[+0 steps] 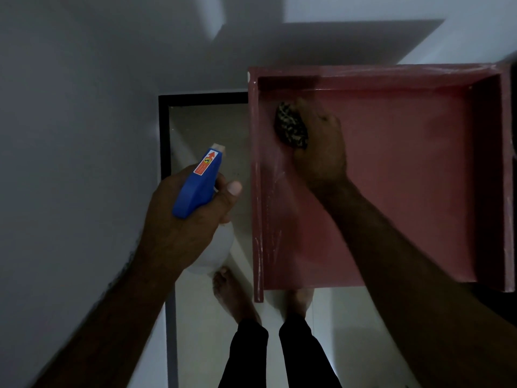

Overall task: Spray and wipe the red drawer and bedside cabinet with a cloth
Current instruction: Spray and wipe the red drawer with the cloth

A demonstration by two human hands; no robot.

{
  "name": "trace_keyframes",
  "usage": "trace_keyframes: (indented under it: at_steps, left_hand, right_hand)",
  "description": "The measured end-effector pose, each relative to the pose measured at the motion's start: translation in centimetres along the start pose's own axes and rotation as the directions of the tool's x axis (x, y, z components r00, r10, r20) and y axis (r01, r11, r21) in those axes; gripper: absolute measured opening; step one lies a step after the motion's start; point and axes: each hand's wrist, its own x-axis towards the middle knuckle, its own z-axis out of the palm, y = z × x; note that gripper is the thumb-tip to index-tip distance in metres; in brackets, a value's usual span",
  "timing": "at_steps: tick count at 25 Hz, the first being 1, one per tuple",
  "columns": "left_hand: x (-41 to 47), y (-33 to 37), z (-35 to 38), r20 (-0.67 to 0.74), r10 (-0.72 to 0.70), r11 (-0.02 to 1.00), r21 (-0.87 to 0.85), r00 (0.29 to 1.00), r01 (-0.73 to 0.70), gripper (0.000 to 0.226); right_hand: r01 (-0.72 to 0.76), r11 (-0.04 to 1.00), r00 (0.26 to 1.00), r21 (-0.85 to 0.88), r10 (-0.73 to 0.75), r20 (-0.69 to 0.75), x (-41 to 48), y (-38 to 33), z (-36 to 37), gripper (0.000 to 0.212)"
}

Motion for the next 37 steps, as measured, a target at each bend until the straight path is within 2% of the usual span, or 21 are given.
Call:
trace_keyframes:
  at_steps: [2, 6, 7, 10, 12, 15, 17, 21, 24, 26, 28, 32, 34, 37]
  left_hand:
    - [-0.2, -0.1, 0.2, -0.005, 0.008, 1.000, 0.009, 1.000, -0.008, 0.033]
    - [-0.6, -0.4, 0.4, -0.002, 0.014, 1.000, 0.006, 1.000, -0.014, 0.032]
    - [-0.7, -0.4, 0.5, 0.005, 0.018, 1.000, 0.014, 1.000, -0.018, 0.031]
    - [-1.0, -0.4, 0.5, 0.008, 0.013, 1.000, 0.017, 1.000, -0.013, 0.033]
    - [-1.2, -0.2, 0.6, -0.002, 0.013, 1.000, 0.008, 1.000, -0.013, 0.035]
    - [-1.6, -0.1, 0.7, 0.001, 0.012, 1.000, 0.005, 1.000, -0.012, 0.036]
    - [-1.9, -0.1, 0.9, 0.000, 0.016, 1.000, 0.004, 1.000, -0.016, 0.038]
    - [-2.3, 0.2, 1.1, 0.000, 0.014, 1.000, 0.012, 1.000, -0.014, 0.036]
    - [-2.4, 0.4, 1.0, 0.000, -0.001, 1.000, 0.024, 1.000, 0.001, 0.031]
    - [-2.6, 0.4, 1.2, 0.011, 0.005, 1.000, 0.026, 1.000, -0.006, 0.036]
    - [-2.9, 0.3, 1.2, 0.013, 0.017, 1.000, 0.024, 1.000, -0.017, 0.040]
    - [-3.3, -0.1, 1.2, -0.002, 0.017, 0.999, 0.037, 1.000, -0.017, 0.036]
    - [-3.4, -0.3, 1.2, -0.007, 0.000, 0.999, 0.042, 1.000, 0.000, 0.035]
    - [-3.7, -0.3, 1.4, -0.002, 0.002, 0.999, 0.042, 1.000, -0.002, 0.034]
  right_hand:
    - [0.040, 0.999, 0.999, 0.020, -0.039, -0.016, -1.2, -1.2, 0.6, 0.068]
    - [0.166, 0.986, 0.982, 0.028, -0.168, 0.090, -2.7, -1.4, 0.9, 0.069]
    - [0.150, 0.989, 0.986, 0.000, -0.150, 0.070, -2.6, -0.7, 0.6, 0.071]
    - [-0.017, 1.000, 0.999, -0.020, 0.016, -0.052, -3.3, 0.4, 0.1, 0.079]
    - [-0.040, 0.999, 0.998, 0.015, 0.041, -0.045, -4.4, -0.5, 0.6, 0.080]
    - [0.133, 0.991, 0.989, 0.031, -0.135, 0.063, -5.7, -1.6, 1.1, 0.068]
    - [0.194, 0.981, 0.976, -0.004, -0.193, 0.099, -5.7, -1.1, 0.7, 0.070]
    - [-0.103, 0.995, 0.995, 0.007, 0.103, -0.015, -5.8, -0.3, 0.1, 0.078]
    - [-0.042, 0.997, 0.999, 0.068, 0.042, 0.005, -7.5, -2.8, 1.0, 0.072]
    - [0.040, 0.998, 0.995, 0.050, -0.044, 0.088, -8.4, -3.6, 1.4, 0.077]
    - [0.065, 0.998, 0.992, 0.023, -0.067, 0.106, -8.2, -2.6, 0.8, 0.082]
    - [-0.209, 0.978, 0.978, 0.004, 0.209, 0.004, -8.3, -0.8, -0.2, 0.088]
    - [-0.169, 0.985, 0.985, 0.025, 0.168, 0.045, -9.6, -1.8, 0.3, 0.087]
    - [0.008, 0.999, 0.987, 0.041, -0.014, 0.160, -11.2, -3.2, 1.0, 0.085]
